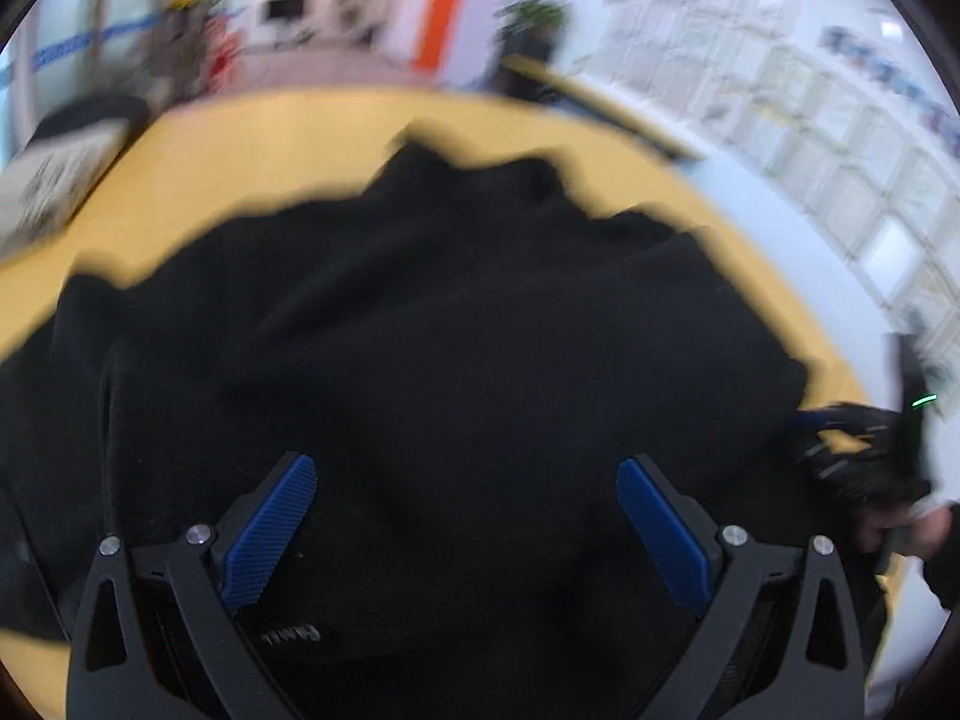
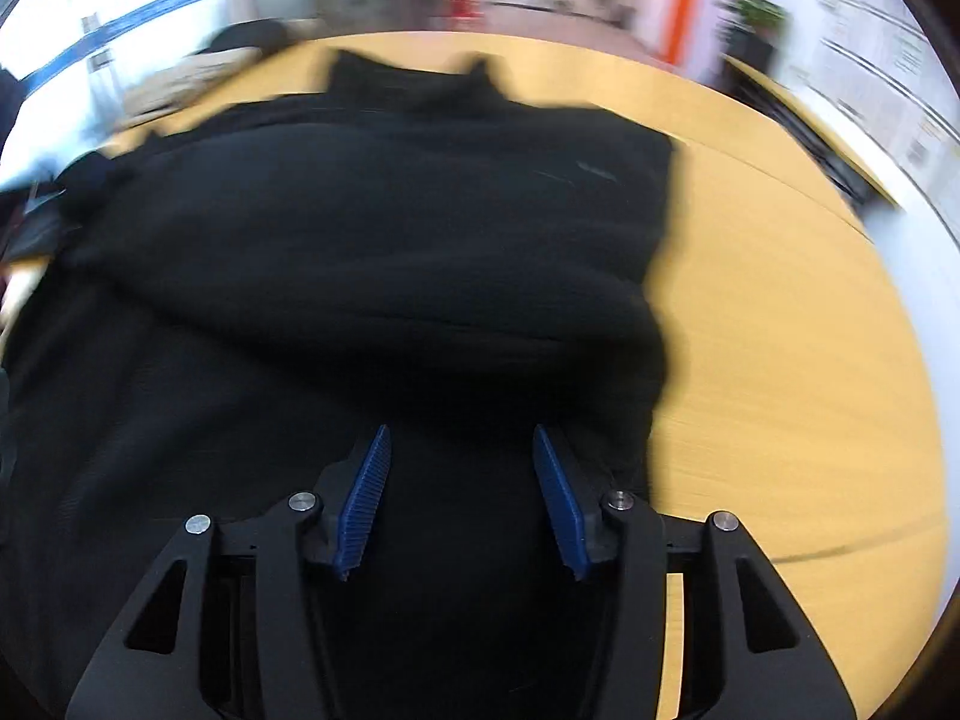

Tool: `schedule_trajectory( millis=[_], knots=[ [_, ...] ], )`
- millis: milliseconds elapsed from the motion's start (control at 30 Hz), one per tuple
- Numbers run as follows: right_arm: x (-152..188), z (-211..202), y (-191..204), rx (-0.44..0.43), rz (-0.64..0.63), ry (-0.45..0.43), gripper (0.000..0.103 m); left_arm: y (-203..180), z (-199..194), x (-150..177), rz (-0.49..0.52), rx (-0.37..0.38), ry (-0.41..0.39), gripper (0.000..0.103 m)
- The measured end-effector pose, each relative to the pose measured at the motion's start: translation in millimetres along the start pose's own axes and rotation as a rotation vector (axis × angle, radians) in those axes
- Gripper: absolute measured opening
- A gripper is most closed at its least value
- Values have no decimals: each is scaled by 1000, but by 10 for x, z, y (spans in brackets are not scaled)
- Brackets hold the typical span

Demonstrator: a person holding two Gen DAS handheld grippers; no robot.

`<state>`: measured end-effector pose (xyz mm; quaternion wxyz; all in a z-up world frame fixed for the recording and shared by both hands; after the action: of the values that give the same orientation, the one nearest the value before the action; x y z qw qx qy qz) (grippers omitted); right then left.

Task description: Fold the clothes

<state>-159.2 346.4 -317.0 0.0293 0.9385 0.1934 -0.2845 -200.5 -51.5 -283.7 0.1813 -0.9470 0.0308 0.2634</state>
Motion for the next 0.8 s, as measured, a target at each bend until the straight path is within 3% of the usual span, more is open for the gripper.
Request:
schedule_trajectory(
  millis=[67, 100, 133, 200, 233, 267, 400, 500, 567, 633, 667, 733, 767, 800],
  knots=[
    [62, -25, -282, 40, 61, -16, 0, 138, -59, 56, -55, 14, -32, 102],
    [113, -67, -390, 81, 83, -23, 4, 199, -85, 80, -80, 19, -44, 102],
    [156, -131, -489, 87, 129, -34, 1, 233, -107, 91, -99, 21, -45, 102],
    [215, -211, -657, 58, 214, -53, 0, 240, -153, 97, -110, 15, -50, 102],
    [184, -228, -669, 55, 198, -61, 0, 225, -173, 95, -108, 6, -53, 102],
    [132, -254, -661, 61, 166, -71, 2, 188, -205, 84, -97, -2, -60, 103],
    [-216, -563, -543, 60, 82, -156, 29, 112, -344, 3, -77, -12, -117, 103],
    [-564, -545, -411, -61, 59, -175, 43, 231, -219, 18, -91, -28, -94, 103],
    [-911, -234, -130, -117, -20, -146, 42, 323, -77, 71, -95, -55, -64, 103],
    [-1126, 187, -2, -108, -53, -79, 39, 287, -109, 78, -78, -55, -90, 103],
    [-1141, 380, 1, -100, -33, -31, 38, 290, -136, 78, -92, -41, -93, 103],
    [-1099, 751, -210, -83, 75, 66, 27, 284, -234, 54, -120, -1, -108, 103],
    [-1114, 819, -289, -73, 111, 66, 20, 275, -291, 27, -130, 17, -122, 103],
    [-1172, 834, -343, -42, 106, 58, 20, 273, -315, -2, -125, 20, -141, 103]
  ],
)
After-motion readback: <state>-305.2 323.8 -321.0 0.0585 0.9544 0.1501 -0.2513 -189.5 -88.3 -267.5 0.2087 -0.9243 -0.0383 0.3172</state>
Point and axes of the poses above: each gripper's, at about its wrist camera, not at the fingertips, and z roughly the way its jaws point, y to its left, x to its underside, the point moved 6 cm from there along z, roughly the way its jaws point, and after that the axes turned 10 degrees about -z, right-handed, at the moved point
